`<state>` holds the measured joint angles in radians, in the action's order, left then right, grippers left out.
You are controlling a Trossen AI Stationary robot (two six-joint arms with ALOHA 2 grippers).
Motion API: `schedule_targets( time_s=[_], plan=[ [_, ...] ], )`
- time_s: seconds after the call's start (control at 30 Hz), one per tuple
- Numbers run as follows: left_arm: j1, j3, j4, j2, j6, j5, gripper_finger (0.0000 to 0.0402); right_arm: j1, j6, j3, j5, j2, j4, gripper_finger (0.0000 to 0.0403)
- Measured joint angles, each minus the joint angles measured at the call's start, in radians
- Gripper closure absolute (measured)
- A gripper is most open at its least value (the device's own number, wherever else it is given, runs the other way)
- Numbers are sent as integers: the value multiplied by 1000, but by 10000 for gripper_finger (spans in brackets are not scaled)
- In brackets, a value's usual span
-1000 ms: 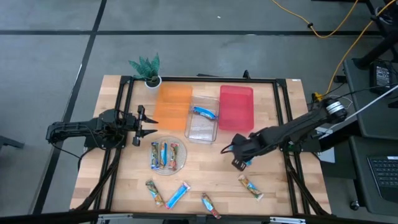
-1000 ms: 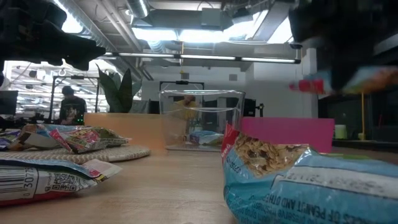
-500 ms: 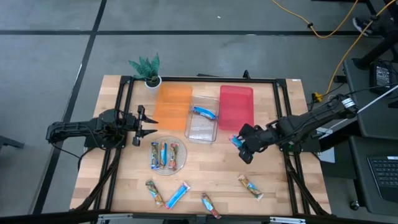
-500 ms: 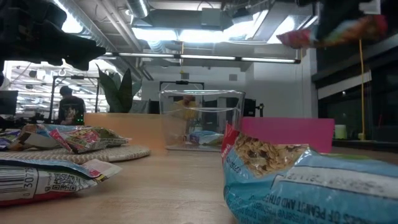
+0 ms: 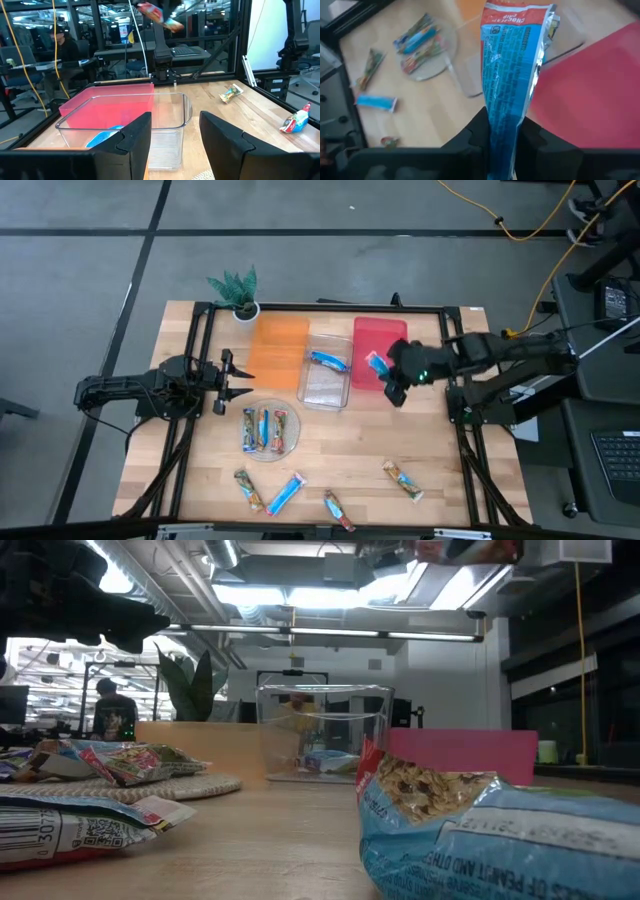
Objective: Pick and place Granola Bars by type
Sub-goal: Put the top right red granola bar into the red bin
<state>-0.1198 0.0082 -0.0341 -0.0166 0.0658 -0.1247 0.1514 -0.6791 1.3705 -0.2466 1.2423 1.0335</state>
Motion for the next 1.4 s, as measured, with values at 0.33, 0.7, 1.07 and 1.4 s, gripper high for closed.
schedule_targets(
  time_s=[0.33, 0.7, 1.07, 1.4],
  plan=[
    [0, 0, 0, 0, 0, 0, 240, -247, 160, 6, 16, 33, 19, 343],
    [0, 0, 0, 0, 0, 0, 239, -428, 310, 5, 39, 161, 25, 343],
    [0, 0, 0, 0, 0, 0, 238, -535, 410, 2, 55, 313, 1, 343],
    [0, 0, 0, 0, 0, 0, 237, -608, 449, -178, 112, 352, -152, 343]
  ],
)
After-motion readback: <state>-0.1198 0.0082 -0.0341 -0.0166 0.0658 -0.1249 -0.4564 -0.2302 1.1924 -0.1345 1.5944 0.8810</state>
